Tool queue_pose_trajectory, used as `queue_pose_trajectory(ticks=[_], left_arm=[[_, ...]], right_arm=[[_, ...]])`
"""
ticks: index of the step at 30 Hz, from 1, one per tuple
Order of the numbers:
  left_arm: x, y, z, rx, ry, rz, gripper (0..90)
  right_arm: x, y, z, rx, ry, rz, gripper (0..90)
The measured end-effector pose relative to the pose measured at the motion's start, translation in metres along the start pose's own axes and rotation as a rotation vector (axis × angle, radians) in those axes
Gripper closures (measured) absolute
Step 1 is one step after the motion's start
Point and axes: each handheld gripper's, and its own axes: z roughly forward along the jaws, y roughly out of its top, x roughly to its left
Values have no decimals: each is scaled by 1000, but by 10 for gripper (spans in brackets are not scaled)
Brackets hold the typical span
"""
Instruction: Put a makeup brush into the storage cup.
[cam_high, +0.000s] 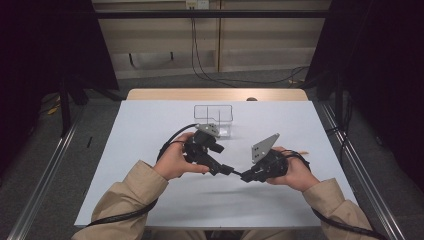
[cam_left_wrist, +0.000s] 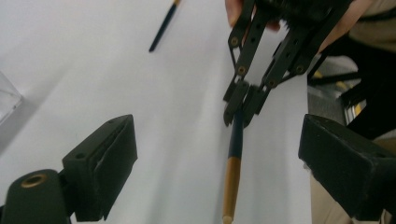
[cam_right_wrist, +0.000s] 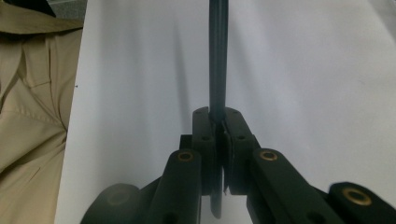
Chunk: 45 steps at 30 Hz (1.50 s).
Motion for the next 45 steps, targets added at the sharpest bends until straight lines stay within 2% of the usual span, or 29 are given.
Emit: queue_pose_trajectory(ticks=[3, 8, 16, 23, 27, 29, 33, 45], left_arm=[[0, -3, -2, -46, 8, 8, 109], [0, -9, -5, -119, 9, -3, 96], [0, -13, -5, -209, 18, -13, 78], [0, -17, -3, -263, 21, -27, 64], [0, -17, -3, -287, 20, -33, 65], [-1, -17, -3, -314, 24, -42, 65], [0, -18, -3, -325, 22, -52, 70], [0, -19, -1, -382, 14, -57, 113]], right_arm=[[0, 0, 0, -14, 2, 11, 853], [0, -1, -1, -55, -6, 26, 853], [1, -3, -1, -132, -14, 57, 853], [1, -5, -2, -224, -25, 98, 853], [2, -6, -1, -260, -41, 115, 853], [2, -6, -1, -287, -43, 125, 853], [3, -5, -2, -337, -52, 140, 853], [4, 0, -1, -405, -67, 156, 852]])
